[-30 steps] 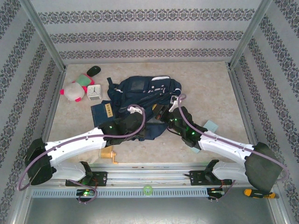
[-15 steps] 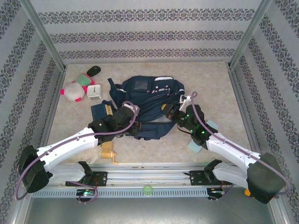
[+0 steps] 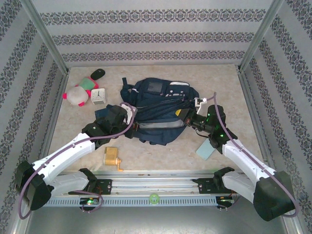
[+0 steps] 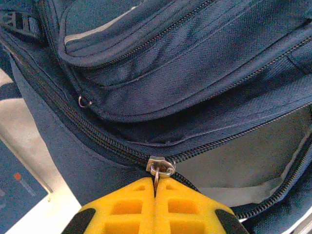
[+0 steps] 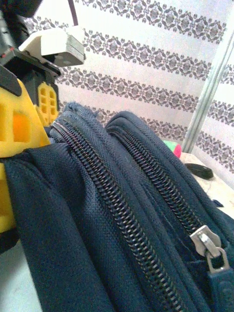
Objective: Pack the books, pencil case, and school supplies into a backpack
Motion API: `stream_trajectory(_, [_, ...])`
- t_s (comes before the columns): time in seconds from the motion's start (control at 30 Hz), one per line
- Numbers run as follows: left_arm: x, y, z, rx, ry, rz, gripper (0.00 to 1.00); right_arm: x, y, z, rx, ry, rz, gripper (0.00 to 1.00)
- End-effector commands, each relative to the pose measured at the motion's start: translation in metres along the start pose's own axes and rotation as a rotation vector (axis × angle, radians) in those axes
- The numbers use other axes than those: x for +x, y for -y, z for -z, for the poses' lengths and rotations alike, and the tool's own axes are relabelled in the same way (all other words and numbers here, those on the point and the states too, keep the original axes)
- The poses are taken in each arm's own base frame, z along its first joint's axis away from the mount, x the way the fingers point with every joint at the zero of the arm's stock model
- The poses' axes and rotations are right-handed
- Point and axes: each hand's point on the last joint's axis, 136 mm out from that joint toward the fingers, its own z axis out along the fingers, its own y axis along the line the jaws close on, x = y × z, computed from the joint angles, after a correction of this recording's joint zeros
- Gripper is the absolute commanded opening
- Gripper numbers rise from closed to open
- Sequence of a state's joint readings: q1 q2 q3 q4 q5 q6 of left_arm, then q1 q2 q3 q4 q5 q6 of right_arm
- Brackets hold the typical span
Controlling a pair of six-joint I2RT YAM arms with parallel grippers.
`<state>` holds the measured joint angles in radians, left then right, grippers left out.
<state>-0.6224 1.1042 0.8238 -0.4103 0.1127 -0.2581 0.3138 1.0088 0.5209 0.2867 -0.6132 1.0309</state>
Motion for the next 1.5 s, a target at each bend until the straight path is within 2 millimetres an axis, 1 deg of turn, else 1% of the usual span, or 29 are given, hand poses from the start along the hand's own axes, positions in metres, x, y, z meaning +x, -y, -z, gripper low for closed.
stream_trajectory(0.0, [0.011, -0.010, -0.005, 0.006, -0.035, -0.111, 0.00, -0.010, -0.027, 0.005, -0.091, -0.019, 0.063, 0.00])
stream_trajectory(0.07, [0.005, 0.005, -0.007, 0.087, -0.025, -0.057, 0.00, -0.009, -0.026, 0.002, -0.088, -0.026, 0.051, 0.00])
stream_trajectory(0.1, [0.000, 0.013, -0.009, 0.130, -0.020, 0.001, 0.00, -0.010, -0.025, 0.000, -0.080, -0.021, 0.050, 0.06])
stream_trajectory(0.13, [-0.004, 0.021, -0.009, 0.176, -0.012, 0.068, 0.00, -0.008, -0.024, -0.001, -0.068, -0.017, 0.056, 0.21])
stream_trajectory(0.2, [-0.012, 0.032, -0.011, 0.236, -0.005, 0.183, 0.00, -0.003, -0.020, -0.006, -0.032, -0.026, 0.068, 0.42])
stream_trajectory(0.23, [-0.015, 0.035, -0.012, 0.256, -0.003, 0.258, 0.00, 0.003, -0.017, -0.009, -0.007, -0.039, 0.069, 0.48])
stream_trajectory(0.33, [-0.016, 0.041, -0.013, 0.298, -0.018, 0.396, 0.00, 0.027, -0.007, -0.019, 0.056, -0.051, 0.048, 0.57])
stream_trajectory(0.4, [-0.011, 0.044, -0.014, 0.317, -0.037, 0.461, 0.00, 0.042, 0.000, -0.024, 0.087, -0.041, 0.024, 0.59])
stream_trajectory(0.47, [-0.003, 0.047, -0.017, 0.338, -0.068, 0.511, 0.00, 0.048, 0.005, -0.026, 0.113, -0.001, -0.006, 0.61])
stream_trajectory(0.53, [0.001, 0.053, -0.018, 0.384, -0.087, 0.557, 0.00, 0.050, 0.008, -0.026, 0.130, 0.051, -0.029, 0.61])
stream_trajectory(0.6, [0.003, 0.060, -0.017, 0.422, -0.105, 0.572, 0.00, 0.048, 0.010, -0.026, 0.143, 0.097, -0.023, 0.61])
stream_trajectory(0.67, [0.005, 0.064, -0.015, 0.439, -0.129, 0.546, 0.00, 0.043, 0.014, -0.025, 0.159, 0.133, -0.016, 0.59])
stream_trajectory(0.7, [0.008, 0.066, -0.012, 0.445, -0.150, 0.517, 0.00, 0.038, 0.017, -0.023, 0.169, 0.144, -0.009, 0.55])
stream_trajectory(0.73, [0.012, 0.067, -0.010, 0.445, -0.171, 0.480, 0.00, 0.033, 0.021, -0.022, 0.176, 0.152, -0.002, 0.45])
stream_trajectory(0.8, [0.021, 0.066, -0.004, 0.432, -0.208, 0.390, 0.00, 0.025, 0.030, -0.019, 0.185, 0.148, -0.005, 0.29])
stream_trajectory(0.83, [0.025, 0.065, -0.001, 0.418, -0.223, 0.336, 0.00, 0.020, 0.032, -0.016, 0.183, 0.140, -0.002, 0.23])
stream_trajectory(0.93, [0.036, 0.058, 0.005, 0.380, -0.248, 0.190, 0.00, 0.010, 0.036, -0.009, 0.177, 0.112, 0.021, 0.08])
stream_trajectory(1.0, [0.039, 0.053, 0.006, 0.359, -0.249, 0.098, 0.00, 0.007, 0.035, -0.007, 0.166, 0.087, 0.036, 0.02])
stream_trajectory(1.03, [0.043, 0.048, 0.005, 0.338, -0.255, 0.057, 0.00, 0.005, 0.034, -0.006, 0.158, 0.074, 0.041, 0.00])
stream_trajectory(1.1, [0.047, 0.034, 0.001, 0.260, -0.255, -0.018, 0.00, 0.002, 0.029, -0.006, 0.132, 0.052, 0.042, 0.00])
stream_trajectory(1.2, [0.042, 0.009, -0.008, 0.119, -0.225, -0.112, 0.00, 0.000, 0.010, -0.008, 0.064, 0.012, 0.055, 0.00])
stream_trajectory(1.27, [0.034, 0.004, -0.012, 0.092, -0.197, -0.141, 0.00, -0.002, -0.006, -0.009, 0.019, -0.013, 0.065, 0.00])
stream_trajectory(1.33, [0.027, 0.012, -0.014, 0.133, -0.167, -0.133, 0.01, -0.004, -0.016, -0.009, -0.004, -0.018, 0.066, 0.00])
stream_trajectory(1.37, [0.026, 0.020, -0.015, 0.179, -0.154, -0.117, 0.15, -0.005, -0.019, -0.009, -0.008, -0.016, 0.065, 0.00])
stream_trajectory(1.4, [0.024, 0.028, -0.014, 0.224, -0.137, -0.095, 0.24, -0.006, -0.021, -0.010, -0.011, -0.015, 0.064, 0.00])
stream_trajectory(1.43, [0.022, 0.038, -0.013, 0.288, -0.118, -0.062, 0.30, -0.006, -0.023, -0.010, -0.014, -0.015, 0.067, 0.00])
stream_trajectory(1.47, [0.020, 0.048, -0.011, 0.345, -0.093, -0.033, 0.33, -0.006, -0.023, -0.011, -0.013, -0.014, 0.067, 0.00])
